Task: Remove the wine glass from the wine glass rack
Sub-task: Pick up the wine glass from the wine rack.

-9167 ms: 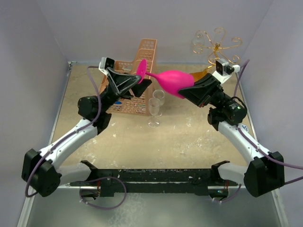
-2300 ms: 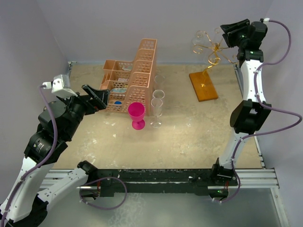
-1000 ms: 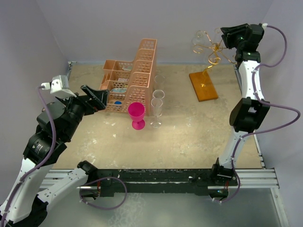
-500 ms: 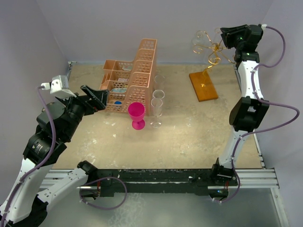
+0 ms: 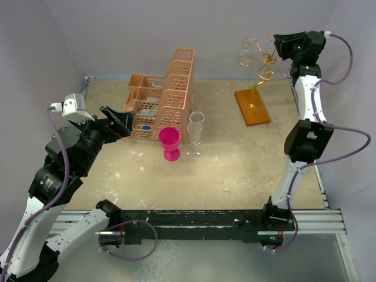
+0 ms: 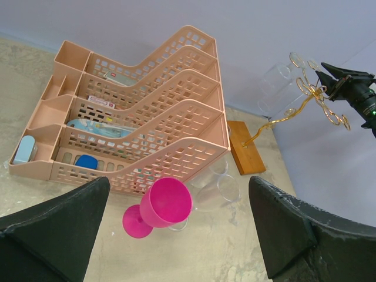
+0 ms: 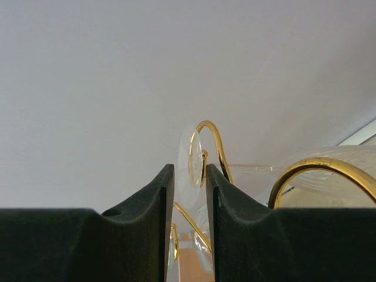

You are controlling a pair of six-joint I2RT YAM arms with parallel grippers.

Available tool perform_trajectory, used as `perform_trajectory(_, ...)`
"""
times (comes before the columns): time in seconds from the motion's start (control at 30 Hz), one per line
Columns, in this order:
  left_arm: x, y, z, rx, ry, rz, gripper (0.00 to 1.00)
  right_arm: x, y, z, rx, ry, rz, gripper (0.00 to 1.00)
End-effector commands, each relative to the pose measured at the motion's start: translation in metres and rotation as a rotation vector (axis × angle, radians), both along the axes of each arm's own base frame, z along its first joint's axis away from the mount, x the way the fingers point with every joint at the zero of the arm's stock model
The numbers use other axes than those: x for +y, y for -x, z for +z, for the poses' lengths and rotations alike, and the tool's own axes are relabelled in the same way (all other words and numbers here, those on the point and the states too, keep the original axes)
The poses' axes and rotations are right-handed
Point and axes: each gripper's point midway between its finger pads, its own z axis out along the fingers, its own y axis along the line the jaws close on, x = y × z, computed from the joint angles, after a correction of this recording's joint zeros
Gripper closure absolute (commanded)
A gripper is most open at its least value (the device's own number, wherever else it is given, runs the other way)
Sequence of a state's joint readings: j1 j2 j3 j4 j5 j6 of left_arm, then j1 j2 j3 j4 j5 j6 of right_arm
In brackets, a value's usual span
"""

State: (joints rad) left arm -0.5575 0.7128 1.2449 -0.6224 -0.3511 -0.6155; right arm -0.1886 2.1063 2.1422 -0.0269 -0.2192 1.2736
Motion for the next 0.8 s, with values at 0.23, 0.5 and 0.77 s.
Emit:
perform_trajectory(0.23,0.0023,-0.0005,0.008,-0.036,-0.006,0.006,0.01,-0.0064,-0.0082,-0.0013,-0.028,-0.009,-0.023,0.72)
perform_trajectory(0.5,0.0025,-0.0005,0.0099,-0.039,-0.005,0.007,0.01,-0.0057,-0.0091,-0.0019,-0.03,-0.019,-0.024,0.76)
perform_trajectory(0.77,0.0015,-0.001,0.0101,-0.039,-0.004,0.004,0.01,-0.0052,-0.0095,-0.0045,-0.024,-0.036,-0.023,0.77)
